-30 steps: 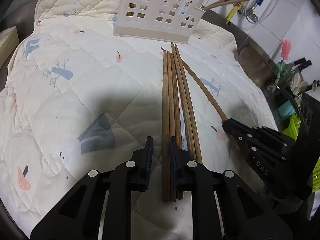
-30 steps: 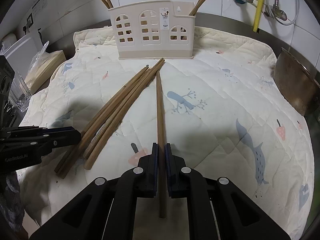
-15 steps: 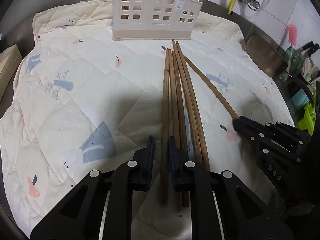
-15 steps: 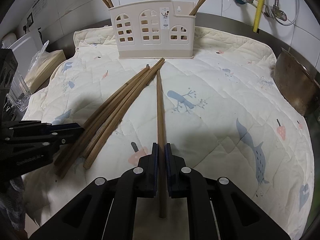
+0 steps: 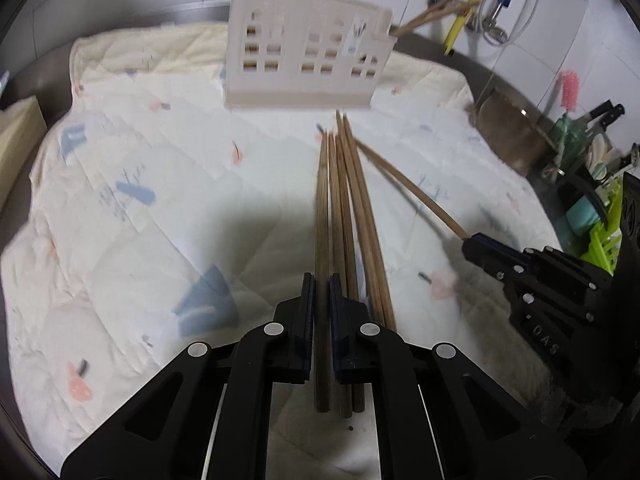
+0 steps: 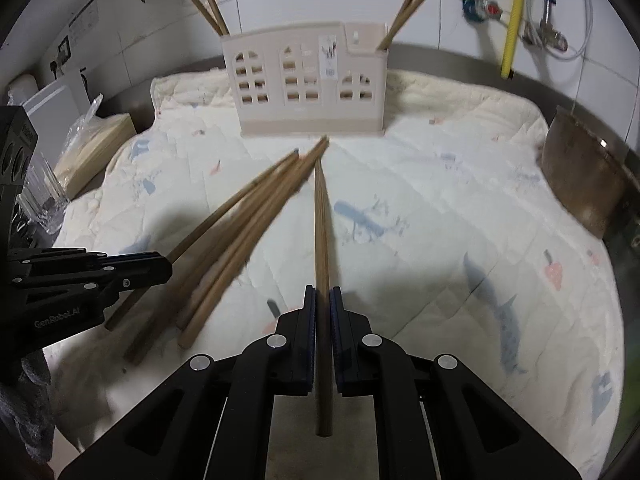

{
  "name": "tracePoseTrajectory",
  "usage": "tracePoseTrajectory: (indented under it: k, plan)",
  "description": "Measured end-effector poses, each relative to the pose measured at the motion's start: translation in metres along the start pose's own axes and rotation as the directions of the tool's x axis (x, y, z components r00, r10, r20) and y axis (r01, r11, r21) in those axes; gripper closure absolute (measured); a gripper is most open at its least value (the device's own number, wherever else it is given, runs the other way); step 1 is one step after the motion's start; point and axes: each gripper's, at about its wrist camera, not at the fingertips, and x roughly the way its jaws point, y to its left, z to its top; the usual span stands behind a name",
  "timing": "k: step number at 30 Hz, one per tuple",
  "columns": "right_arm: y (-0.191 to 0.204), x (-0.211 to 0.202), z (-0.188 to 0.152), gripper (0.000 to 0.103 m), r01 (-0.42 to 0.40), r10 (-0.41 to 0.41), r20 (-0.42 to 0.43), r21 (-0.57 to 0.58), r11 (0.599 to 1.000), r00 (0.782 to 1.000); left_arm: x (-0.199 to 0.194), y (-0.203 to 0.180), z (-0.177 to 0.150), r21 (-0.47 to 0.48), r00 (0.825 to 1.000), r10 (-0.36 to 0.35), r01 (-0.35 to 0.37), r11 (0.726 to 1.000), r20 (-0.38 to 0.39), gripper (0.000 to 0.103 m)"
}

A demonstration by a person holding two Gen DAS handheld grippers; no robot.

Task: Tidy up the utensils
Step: 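Lift the held chopsticks upright with both tools toward the white holder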

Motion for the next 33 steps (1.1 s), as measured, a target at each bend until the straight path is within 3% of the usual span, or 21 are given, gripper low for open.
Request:
tracePoseTrajectory:
  k: [11,16,24,33]
  plan:
    - [-0.003,-0.044,0.06,0.096,0.014,-0.005,0.161,-0.055,0.998,0.987,-0.054,0.013,0.055,0.027,0.987,-0.041,0.037,0.999,0.152,0.097]
    - [-0.003,-0.049,0.083,0.096,-0.004,0.016,0.165,-0.077,0.997,0.986,-0.065,0.011,0.078,0.053,0.982,-0.051,0.041,0.998,0.182,0.097]
    - [-0.004,-0.043,0.085,0.096,0.006,0.006,0.148,-0.081,0.997,0.989,-0.073,0.01,0.095,0.077,0.978,-0.042,0.027,0.997,0.203,0.097]
    - [-0.01,-0.055,0.123,0.096,0.01,0.009,0.215,-0.089,0.996,0.976,-0.088,0.007,0.124,0.108,0.973,-0.04,0.016,0.994,0.228,0.097]
